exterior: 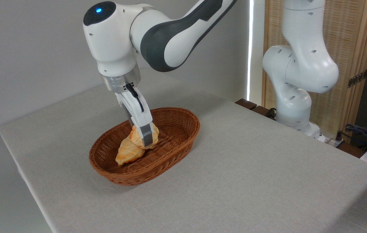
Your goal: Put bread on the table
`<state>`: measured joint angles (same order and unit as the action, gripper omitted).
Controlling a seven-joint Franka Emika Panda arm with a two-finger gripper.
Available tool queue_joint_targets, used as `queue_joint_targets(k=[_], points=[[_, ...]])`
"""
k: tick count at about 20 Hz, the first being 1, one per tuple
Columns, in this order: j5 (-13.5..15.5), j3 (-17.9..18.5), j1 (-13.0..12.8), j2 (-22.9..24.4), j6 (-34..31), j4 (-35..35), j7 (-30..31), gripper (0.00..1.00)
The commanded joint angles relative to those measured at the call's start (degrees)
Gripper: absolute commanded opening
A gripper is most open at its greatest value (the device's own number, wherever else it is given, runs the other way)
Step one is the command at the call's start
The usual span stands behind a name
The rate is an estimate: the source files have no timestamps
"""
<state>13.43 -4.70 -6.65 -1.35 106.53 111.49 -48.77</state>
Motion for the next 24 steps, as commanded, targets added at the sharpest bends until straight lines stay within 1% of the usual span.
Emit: queue_joint_targets(k=[1, 5, 7, 8, 9, 11, 19, 24], points=[[-0.5, 0.1, -0.2, -0.1, 0.4, 0.0, -1.0, 0.5], [-0.5, 0.1, -0.2, 0.0, 0.2, 0.0, -1.0, 0.5], [-0.5, 0.1, -0.2, 0.0, 0.2, 0.0, -1.0, 0.48], [-0.5, 0.1, -0.3, 0.0, 0.2, 0.0, -1.0, 0.46], [-0.5, 0.1, -0.3, 0.0, 0.1, 0.0, -1.0, 0.38], [-0.5, 0.1, -0.2, 0.0, 0.1, 0.0, -1.0, 0.35], [-0.5, 0.2, -0.2, 0.2, -0.1, -0.3, -0.9, 0.36], [-0.4, 0.8, 0.0, 0.7, -0.1, -2.2, -0.6, 0.37]])
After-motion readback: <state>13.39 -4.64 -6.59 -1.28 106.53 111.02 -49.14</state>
